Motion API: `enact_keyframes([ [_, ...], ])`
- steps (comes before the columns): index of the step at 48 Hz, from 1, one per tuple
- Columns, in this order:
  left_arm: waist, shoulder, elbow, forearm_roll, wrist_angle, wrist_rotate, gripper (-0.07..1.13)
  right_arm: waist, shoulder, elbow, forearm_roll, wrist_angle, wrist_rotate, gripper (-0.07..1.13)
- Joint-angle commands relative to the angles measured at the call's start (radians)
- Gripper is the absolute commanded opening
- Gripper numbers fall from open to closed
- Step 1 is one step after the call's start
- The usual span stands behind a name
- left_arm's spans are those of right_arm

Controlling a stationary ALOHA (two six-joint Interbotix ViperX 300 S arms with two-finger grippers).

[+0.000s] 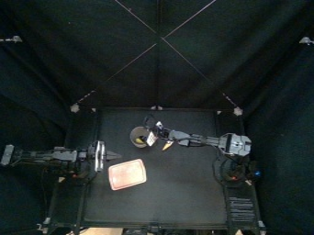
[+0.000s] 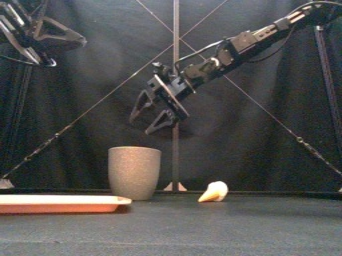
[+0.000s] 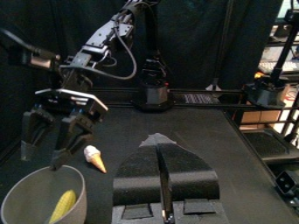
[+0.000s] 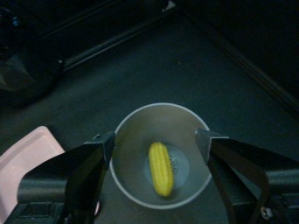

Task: Pick the corn then place it in the grey bowl
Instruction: Drop corn in the grey bowl and return to neutral

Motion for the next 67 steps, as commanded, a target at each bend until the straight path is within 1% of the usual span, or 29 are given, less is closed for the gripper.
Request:
enact_keyframes([
  [1, 0.002, 0.002, -0.020, 0.000, -0.006, 0.003, 0.00, 0.043, -0.143, 0.011, -0.029, -0.018, -0.005, 1.04],
  [8, 0.011, 0.000, -0.021, 0.000, -0.005, 0.003, 0.00, 0.120, -0.295, 0.094, -0.063, -0.072, 0.008, 1.04],
  [14, 0.023, 0.000, -0.026, 0.000, -0.005, 0.003, 0.00, 0.189, -0.410, 0.201, -0.063, -0.135, 0.011, 1.04],
  [27, 0.026, -0.009, -0.028, 0.000, -0.006, 0.003, 0.00, 0.377, -0.672, 0.451, -0.071, -0.150, 0.003, 1.04],
  [36, 0.028, -0.029, -0.029, 0.002, -0.005, 0.003, 0.00, 0.443, -0.894, 0.626, -0.091, -0.183, 0.003, 1.04],
  [43, 0.028, -0.035, -0.031, 0.002, -0.006, 0.005, 0.00, 0.446, -1.052, 0.753, -0.094, -0.198, 0.002, 1.04],
  [52, 0.028, -0.035, -0.031, 0.003, -0.005, 0.005, 0.00, 0.436, -1.192, 0.853, -0.103, -0.198, 0.002, 1.04],
  [58, 0.028, -0.035, -0.031, 0.003, -0.005, 0.005, 0.00, 0.393, -1.253, 0.888, -0.118, -0.199, 0.008, 1.04],
  [67, 0.028, -0.035, -0.031, 0.000, -0.005, 0.005, 0.00, 0.304, -1.259, 0.916, -0.118, -0.196, 0.011, 1.04],
])
